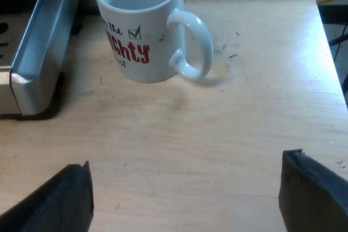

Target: Place mug into machine

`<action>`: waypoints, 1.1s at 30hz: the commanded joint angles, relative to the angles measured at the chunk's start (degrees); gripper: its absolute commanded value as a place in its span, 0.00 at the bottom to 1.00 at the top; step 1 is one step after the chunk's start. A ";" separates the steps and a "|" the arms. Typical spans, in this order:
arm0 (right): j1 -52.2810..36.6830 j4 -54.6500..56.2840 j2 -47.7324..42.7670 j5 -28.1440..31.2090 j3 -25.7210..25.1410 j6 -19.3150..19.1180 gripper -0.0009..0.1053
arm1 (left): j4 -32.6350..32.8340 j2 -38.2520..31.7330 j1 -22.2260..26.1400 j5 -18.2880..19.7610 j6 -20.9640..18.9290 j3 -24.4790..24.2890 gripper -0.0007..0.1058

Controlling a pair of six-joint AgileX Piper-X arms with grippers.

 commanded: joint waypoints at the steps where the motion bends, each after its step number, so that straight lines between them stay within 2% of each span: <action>1: -0.13 -1.14 -2.00 0.41 -0.30 0.93 0.68 | -0.71 -7.90 0.03 1.42 -0.01 0.02 0.77; 7: -0.07 -1.34 -0.36 -0.77 -3.52 0.94 0.68 | -0.71 -6.48 -1.32 6.71 1.24 -1.12 0.77; 10: -0.07 -1.08 2.46 -0.77 -6.85 0.47 0.68 | -1.59 -4.50 -4.57 8.98 1.24 -2.50 0.77; 12: -0.07 -1.10 5.62 -1.01 -9.54 -0.61 0.68 | -4.18 -2.84 -7.96 11.95 1.24 -3.26 0.77; 14: -0.07 -0.96 8.23 -2.28 -11.12 -0.75 0.68 | -6.61 -1.94 -10.17 13.36 1.24 -3.29 0.77; 18: -0.07 -1.11 13.38 -4.78 -13.55 -0.76 0.68 | -9.58 0.34 -14.86 13.88 2.41 -3.05 0.77; 24: -0.07 -1.62 17.75 -4.77 -13.97 -1.98 0.68 | -13.06 3.08 -19.73 19.97 3.03 -0.52 0.77; 27: -0.07 -5.13 19.61 -2.60 -13.44 -4.53 0.68 | -15.00 3.71 -21.93 20.72 3.03 2.31 0.77; 33: -0.07 -13.59 21.22 -1.11 -10.59 -4.65 0.68 | -16.56 3.68 -24.36 20.72 3.03 5.84 0.77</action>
